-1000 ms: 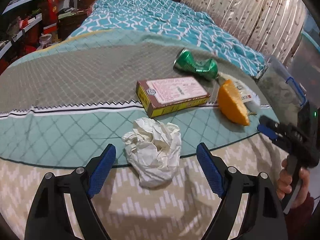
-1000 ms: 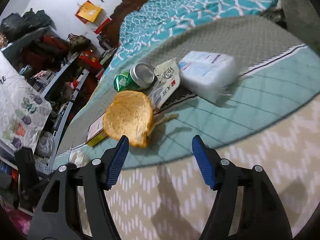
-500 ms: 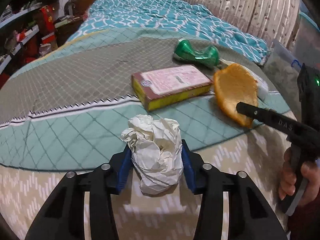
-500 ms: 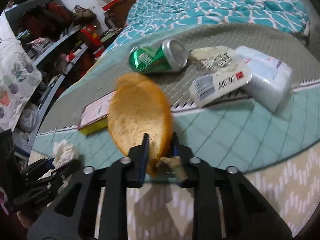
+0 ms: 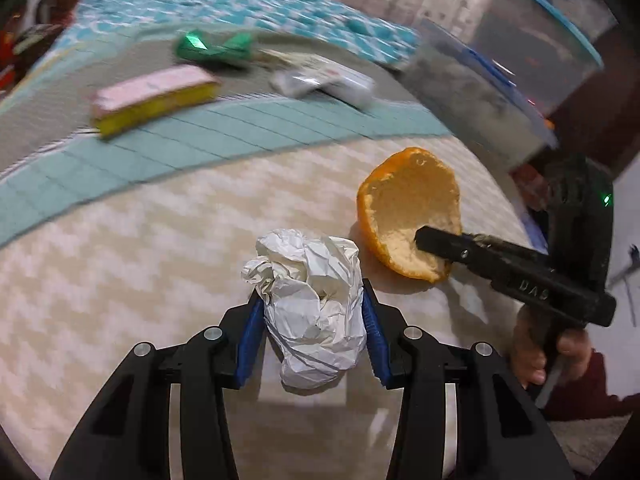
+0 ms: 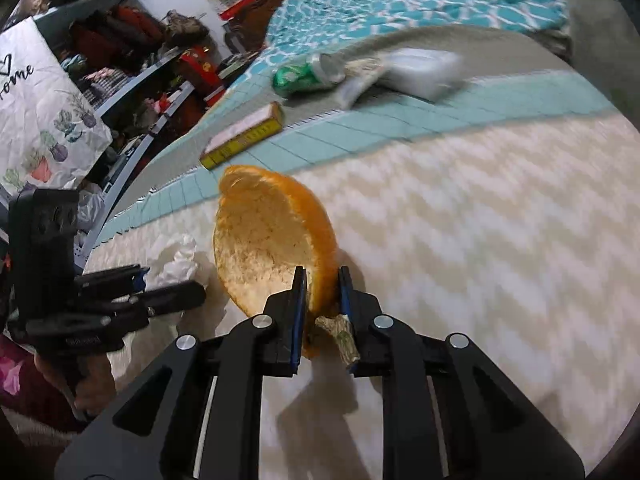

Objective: Collect trash
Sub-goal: 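Grasp the crumpled tissue with the left tool while the right grasps an orange peel, then carry tissue and orange peel to the bin and open both tools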

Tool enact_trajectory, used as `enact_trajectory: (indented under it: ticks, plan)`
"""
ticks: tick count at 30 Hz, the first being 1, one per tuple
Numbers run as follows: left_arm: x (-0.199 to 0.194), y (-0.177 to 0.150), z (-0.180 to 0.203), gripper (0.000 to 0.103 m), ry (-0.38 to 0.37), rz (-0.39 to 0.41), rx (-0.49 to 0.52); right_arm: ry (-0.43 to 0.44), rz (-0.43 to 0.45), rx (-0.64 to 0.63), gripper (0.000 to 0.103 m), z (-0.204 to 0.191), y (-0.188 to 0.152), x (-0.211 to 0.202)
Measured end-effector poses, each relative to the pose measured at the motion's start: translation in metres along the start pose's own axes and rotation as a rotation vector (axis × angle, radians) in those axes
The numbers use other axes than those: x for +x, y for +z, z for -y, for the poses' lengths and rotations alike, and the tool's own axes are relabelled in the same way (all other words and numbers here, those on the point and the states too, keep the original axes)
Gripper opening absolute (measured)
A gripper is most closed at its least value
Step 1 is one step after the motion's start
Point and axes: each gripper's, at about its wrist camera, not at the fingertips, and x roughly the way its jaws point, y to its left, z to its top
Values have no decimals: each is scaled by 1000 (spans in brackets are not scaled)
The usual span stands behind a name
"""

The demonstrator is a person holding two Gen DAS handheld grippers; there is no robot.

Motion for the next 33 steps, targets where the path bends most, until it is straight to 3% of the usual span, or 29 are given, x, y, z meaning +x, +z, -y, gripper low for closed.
enact_trajectory:
  ticks: [1, 3, 4, 9, 16, 25, 26, 27, 29, 33]
  plan:
    - [3, -1, 7, 42, -15, -7, 10, 1, 6, 18, 34, 6, -6, -8]
    - [12, -1, 23, 42, -41, -26, 38, 8, 61, 40, 85, 13, -20, -28]
    - [17, 0, 31, 42, -52, -38, 50, -18, 96, 30, 89, 12, -25, -35]
    - [30, 6, 50, 43, -64, -63, 70, -137, 89, -116, 89, -6, -33, -32]
    - [14, 11, 33, 43, -6, -34, 23, -99, 64, -116, 89, -14, -7, -12]
    - [-5, 12, -3, 43, 22, 0, -79, -190, 12, -209, 89, -36, -2, 15]
    - [-5, 13, -4, 43, 22, 0, -80, -195, 19, -210, 81, -34, -3, 14]
    - [-5, 13, -3, 43, 21, -1, -79, -168, 29, -204, 61, -32, -3, 11]
    - [-3, 13, -1, 43, 12, -10, -74, -128, 39, -163, 48, -23, 0, 3]
    - [7, 18, 12, 43, -2, -32, -40, -123, 83, -96, 38, 0, 1, -14]
